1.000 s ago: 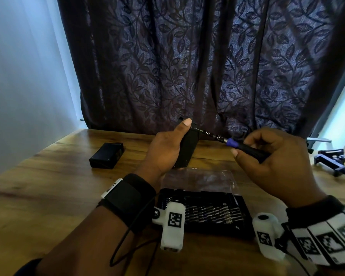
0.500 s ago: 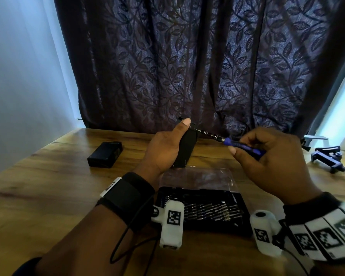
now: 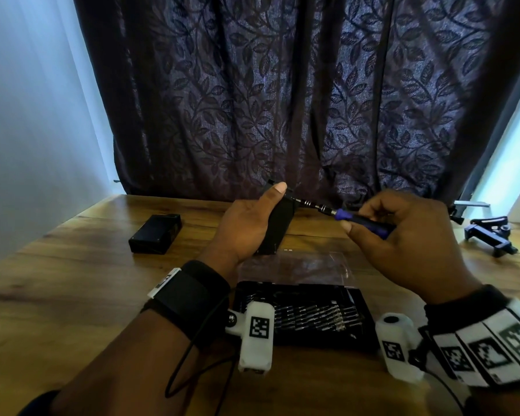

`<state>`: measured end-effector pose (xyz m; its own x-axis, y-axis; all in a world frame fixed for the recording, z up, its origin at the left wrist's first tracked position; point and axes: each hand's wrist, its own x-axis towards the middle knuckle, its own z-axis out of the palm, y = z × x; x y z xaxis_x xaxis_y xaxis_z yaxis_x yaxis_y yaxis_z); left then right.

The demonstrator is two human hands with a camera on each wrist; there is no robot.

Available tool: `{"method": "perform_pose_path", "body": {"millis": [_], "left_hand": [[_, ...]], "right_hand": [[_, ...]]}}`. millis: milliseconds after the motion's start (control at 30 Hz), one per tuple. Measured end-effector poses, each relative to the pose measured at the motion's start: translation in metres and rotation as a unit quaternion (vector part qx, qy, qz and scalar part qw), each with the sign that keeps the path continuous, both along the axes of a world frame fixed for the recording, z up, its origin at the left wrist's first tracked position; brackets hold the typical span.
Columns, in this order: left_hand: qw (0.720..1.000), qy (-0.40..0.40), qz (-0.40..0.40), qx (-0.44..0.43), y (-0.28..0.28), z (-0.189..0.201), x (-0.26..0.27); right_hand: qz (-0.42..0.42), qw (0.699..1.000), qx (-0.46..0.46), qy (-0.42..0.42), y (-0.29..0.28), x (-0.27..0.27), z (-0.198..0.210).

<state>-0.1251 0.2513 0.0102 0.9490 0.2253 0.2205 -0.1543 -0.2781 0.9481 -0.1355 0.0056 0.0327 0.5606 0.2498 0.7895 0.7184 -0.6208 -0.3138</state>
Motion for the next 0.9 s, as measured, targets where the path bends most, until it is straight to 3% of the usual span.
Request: {"method": "perform_pose_path", "body": {"millis": [200, 367, 700, 900], "left_hand": [[1.000, -0.001, -0.014, 0.003, 0.0025, -0.0024, 0.0028], [1.000, -0.005, -0.014, -0.001, 0.0024, -0.0036, 0.0034], [1.000, -0.007, -0.008, 0.012, 0.0034, -0.0028, 0.0034], [1.000, -0.016, -0.019, 0.015, 0.0032, -0.0074, 0.0059]], "right_hand": [[-0.011, 0.999, -0.031, -0.020, -0.0004, 0.0007, -0.0004], [0.005, 1.000, 0.006, 0.019, -0.0008, 0.0004, 0.0001], [-0.023, 0.998, -0.051, -0.014, -0.0002, 0.0029, -0.0015], [0.000, 1.000, -0.010, 0.012, -0.0021, 0.0038, -0.0016]]}}
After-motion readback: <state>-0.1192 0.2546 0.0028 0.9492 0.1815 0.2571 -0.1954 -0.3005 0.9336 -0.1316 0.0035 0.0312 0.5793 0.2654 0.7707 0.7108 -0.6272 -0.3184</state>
